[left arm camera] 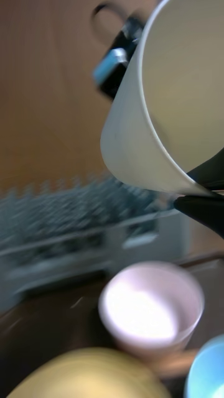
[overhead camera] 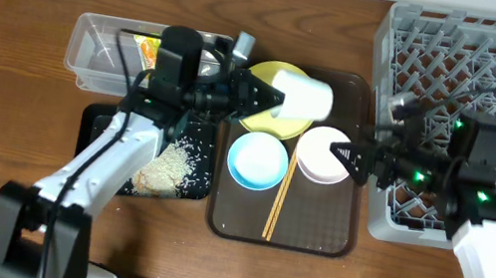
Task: Sort waste into correct bins and load items into the dishwasher rack
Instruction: 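Grasp the white cup with the left gripper and lift it, then hand the white cup from the left gripper to the right gripper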
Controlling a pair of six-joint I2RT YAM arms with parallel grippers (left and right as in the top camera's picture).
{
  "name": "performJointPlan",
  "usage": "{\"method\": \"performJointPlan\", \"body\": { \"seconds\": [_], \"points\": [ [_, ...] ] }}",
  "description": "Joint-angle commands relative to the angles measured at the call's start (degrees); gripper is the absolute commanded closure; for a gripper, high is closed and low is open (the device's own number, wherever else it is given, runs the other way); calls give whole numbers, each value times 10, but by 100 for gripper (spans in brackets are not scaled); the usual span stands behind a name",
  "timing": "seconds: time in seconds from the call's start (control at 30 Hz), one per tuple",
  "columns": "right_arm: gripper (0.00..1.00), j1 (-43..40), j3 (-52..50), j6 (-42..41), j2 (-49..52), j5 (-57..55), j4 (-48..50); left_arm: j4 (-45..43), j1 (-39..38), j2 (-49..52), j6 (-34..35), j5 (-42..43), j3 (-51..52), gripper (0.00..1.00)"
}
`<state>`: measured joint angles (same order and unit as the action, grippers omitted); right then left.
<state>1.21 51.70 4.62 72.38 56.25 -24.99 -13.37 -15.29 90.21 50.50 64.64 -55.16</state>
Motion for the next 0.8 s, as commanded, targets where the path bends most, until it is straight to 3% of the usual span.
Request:
{"method": "performJointPlan", "body": {
  "seconds": [0.0,0.17,0.37,0.77],
  "points": [
    [11,5,8,19,40,193,57,-7,-10,11,60,118,-6,94],
    [12,8,8,-28,71,240,151,-7,-26,11,65,119,-6,94],
    [14,23,8,-33,72,242,169,-9,-41,11,71,112,-6,94],
    [43,38,8,-33,72,246,169,-9,-42,11,73,99,-6,94]
  ]
}}
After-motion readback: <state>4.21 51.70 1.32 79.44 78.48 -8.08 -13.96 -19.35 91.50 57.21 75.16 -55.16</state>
